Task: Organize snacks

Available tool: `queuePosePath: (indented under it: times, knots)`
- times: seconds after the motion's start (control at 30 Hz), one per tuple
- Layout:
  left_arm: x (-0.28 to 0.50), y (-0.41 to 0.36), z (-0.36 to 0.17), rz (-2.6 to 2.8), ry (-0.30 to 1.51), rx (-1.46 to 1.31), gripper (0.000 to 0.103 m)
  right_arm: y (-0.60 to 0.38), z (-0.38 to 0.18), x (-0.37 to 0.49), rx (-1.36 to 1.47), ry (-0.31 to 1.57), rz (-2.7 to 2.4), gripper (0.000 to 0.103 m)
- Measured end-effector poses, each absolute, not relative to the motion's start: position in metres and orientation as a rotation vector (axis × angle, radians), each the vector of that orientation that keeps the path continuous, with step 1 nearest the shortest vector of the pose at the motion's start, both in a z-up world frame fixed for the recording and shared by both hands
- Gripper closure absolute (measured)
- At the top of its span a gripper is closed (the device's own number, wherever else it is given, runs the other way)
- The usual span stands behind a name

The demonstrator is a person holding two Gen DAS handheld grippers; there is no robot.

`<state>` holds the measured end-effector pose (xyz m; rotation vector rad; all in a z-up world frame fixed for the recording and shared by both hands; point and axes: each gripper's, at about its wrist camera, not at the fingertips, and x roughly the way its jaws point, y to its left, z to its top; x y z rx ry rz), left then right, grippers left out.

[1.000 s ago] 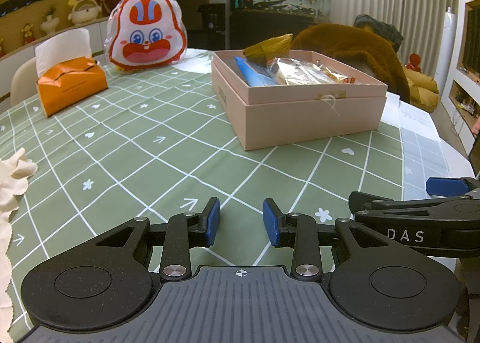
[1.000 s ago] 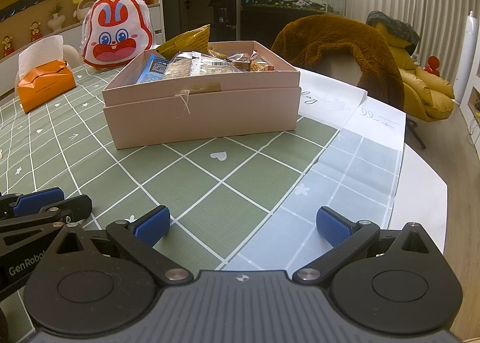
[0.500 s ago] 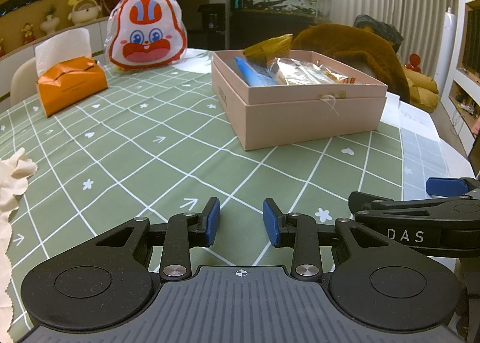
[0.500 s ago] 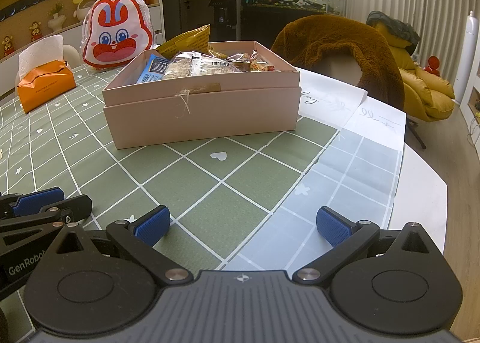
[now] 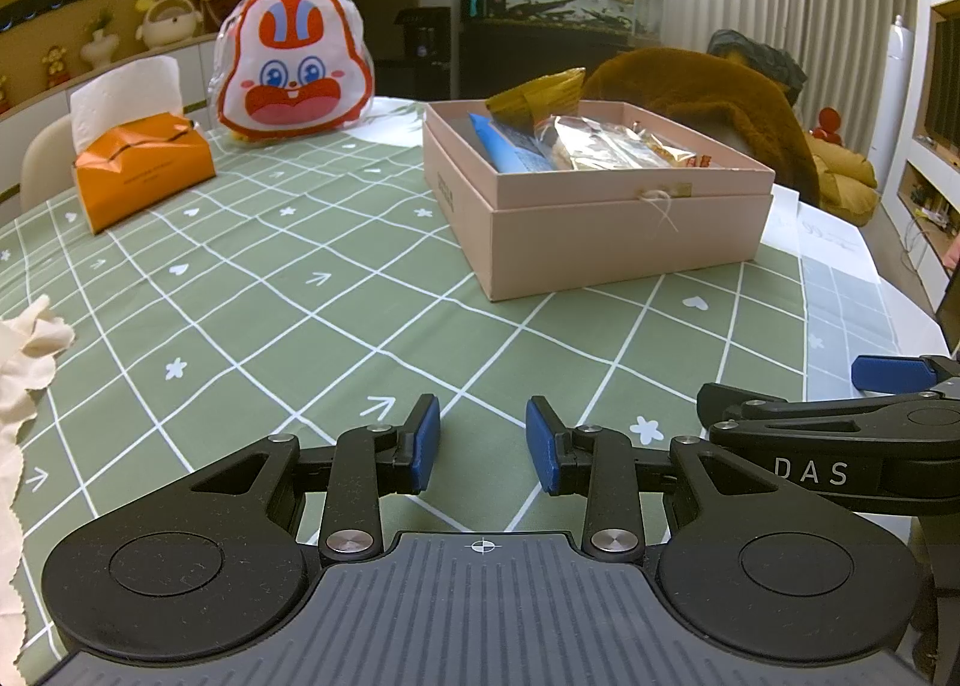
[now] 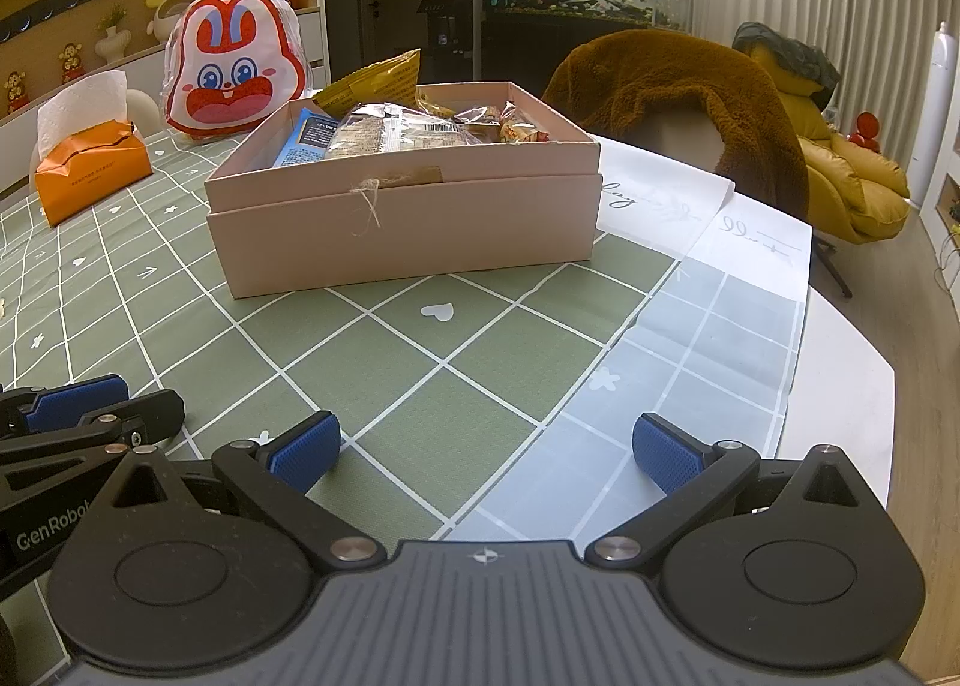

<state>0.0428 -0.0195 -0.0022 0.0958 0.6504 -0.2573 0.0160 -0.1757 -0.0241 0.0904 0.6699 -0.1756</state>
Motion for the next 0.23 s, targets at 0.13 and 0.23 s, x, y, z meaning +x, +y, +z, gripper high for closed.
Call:
queuePosePath:
  times: [0.13, 0.23]
  knots:
    - [0.0426, -0.0195, -0.0021, -0.257, 0.650, 0.096, 0.066, -0.1758, -0.0241, 0.0162, 0.090, 0.670, -0.176, 0.000]
    - [0.0426, -0.0193, -0.0021, -0.256, 0.651, 0.093, 0.066, -0.1757, -0.0242, 0.0161, 0.090, 0.670, -0.176, 0.000]
